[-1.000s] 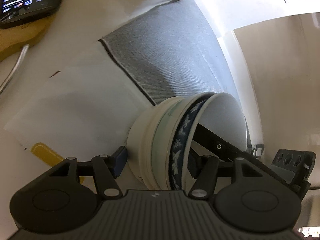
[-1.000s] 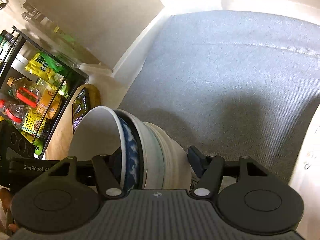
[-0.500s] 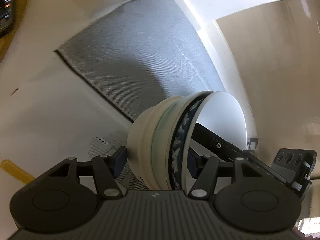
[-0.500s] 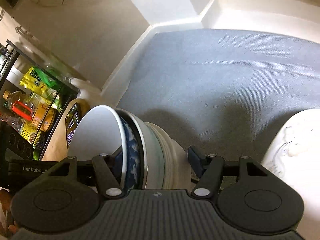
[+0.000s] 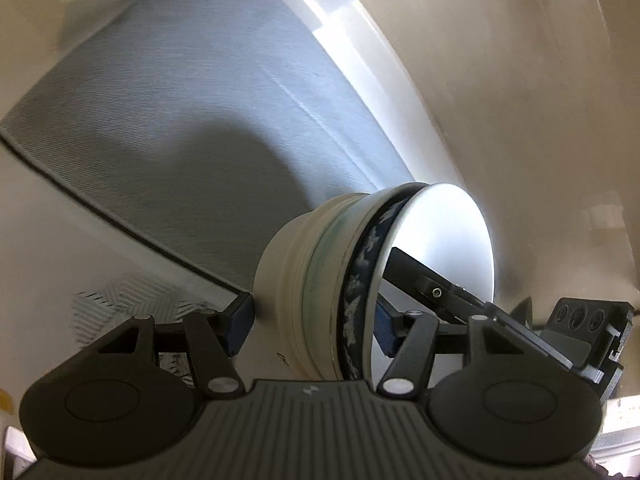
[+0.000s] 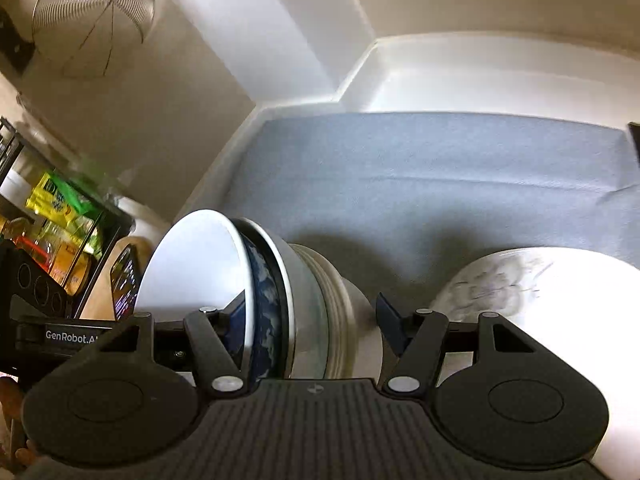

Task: Organize plates and bowls
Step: 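Carry the bowl stack with both grippers toward the flower-print plate stack by the stove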

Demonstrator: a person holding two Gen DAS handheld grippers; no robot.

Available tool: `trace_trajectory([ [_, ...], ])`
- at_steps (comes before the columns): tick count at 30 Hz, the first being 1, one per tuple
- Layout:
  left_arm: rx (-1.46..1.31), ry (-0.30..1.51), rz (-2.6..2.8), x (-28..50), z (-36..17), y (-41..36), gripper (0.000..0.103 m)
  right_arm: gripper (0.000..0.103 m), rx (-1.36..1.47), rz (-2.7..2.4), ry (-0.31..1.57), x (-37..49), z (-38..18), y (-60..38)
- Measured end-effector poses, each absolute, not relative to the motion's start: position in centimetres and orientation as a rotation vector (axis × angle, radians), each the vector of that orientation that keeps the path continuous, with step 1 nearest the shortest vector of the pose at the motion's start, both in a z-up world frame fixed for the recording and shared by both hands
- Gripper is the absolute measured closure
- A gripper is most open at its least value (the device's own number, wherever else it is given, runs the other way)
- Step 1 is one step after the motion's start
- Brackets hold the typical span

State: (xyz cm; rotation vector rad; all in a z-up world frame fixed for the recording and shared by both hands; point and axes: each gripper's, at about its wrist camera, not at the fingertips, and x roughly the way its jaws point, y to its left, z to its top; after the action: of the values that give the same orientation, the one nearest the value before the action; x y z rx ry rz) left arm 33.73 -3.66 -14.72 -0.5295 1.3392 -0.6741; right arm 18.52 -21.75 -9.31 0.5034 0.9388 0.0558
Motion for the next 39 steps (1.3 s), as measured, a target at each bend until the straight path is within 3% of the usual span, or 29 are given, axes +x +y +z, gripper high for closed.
trace_trajectory([
  [14,-0.383,1.331,-0.806,35.0,-14.3,-13.0,0.038,0.039,0.514,-0.087,0.852,14.2,-6.8,-26.6],
  [34,-0.215,1.347,-0.931,32.4,-16.5,-22.9,0.04,0.042,0.688,-0.366,0.863,8.4,-11.6,-33.2],
  [39,-0.205,1.355,-0.947,31.5,-16.1,-23.4,0.028,0.041,0.681,-0.357,0.865,7.4,-11.6,-33.7],
])
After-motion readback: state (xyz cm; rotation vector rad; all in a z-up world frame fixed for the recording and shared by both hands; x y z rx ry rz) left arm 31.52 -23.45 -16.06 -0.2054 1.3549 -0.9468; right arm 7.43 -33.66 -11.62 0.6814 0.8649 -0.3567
